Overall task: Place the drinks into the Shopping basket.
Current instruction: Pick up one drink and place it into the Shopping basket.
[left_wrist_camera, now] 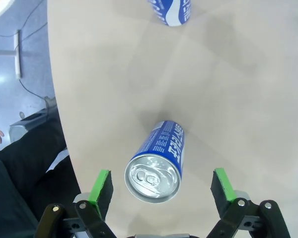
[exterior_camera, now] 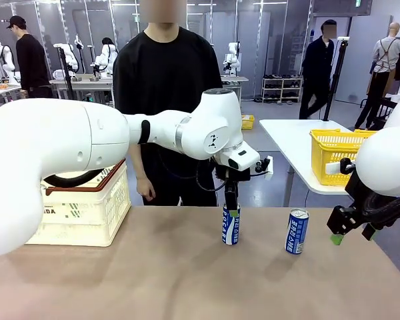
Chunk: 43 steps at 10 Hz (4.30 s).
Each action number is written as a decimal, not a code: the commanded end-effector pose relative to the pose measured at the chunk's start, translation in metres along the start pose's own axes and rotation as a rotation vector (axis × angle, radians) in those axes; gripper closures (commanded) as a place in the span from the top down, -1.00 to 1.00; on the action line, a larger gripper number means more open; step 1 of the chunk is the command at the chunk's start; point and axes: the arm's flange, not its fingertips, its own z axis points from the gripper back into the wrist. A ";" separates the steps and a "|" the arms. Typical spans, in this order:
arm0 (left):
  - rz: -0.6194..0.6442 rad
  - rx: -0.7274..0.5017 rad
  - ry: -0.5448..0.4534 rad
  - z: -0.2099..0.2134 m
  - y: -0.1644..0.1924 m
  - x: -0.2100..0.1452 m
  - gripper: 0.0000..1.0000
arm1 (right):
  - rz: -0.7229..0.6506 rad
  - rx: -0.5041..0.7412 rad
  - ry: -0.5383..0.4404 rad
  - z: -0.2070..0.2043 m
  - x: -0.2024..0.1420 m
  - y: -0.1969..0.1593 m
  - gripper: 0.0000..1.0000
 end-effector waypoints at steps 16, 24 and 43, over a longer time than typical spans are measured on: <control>0.069 -0.145 0.016 -0.043 0.053 0.011 1.00 | -0.002 0.001 -0.001 0.001 -0.001 -0.002 0.67; 0.074 -0.157 0.012 -0.045 0.055 0.007 0.11 | -0.002 0.001 -0.001 0.001 -0.001 -0.002 0.67; 0.144 -0.102 0.116 0.157 -0.122 -0.167 -0.68 | -0.002 0.001 -0.001 0.001 -0.001 -0.002 0.67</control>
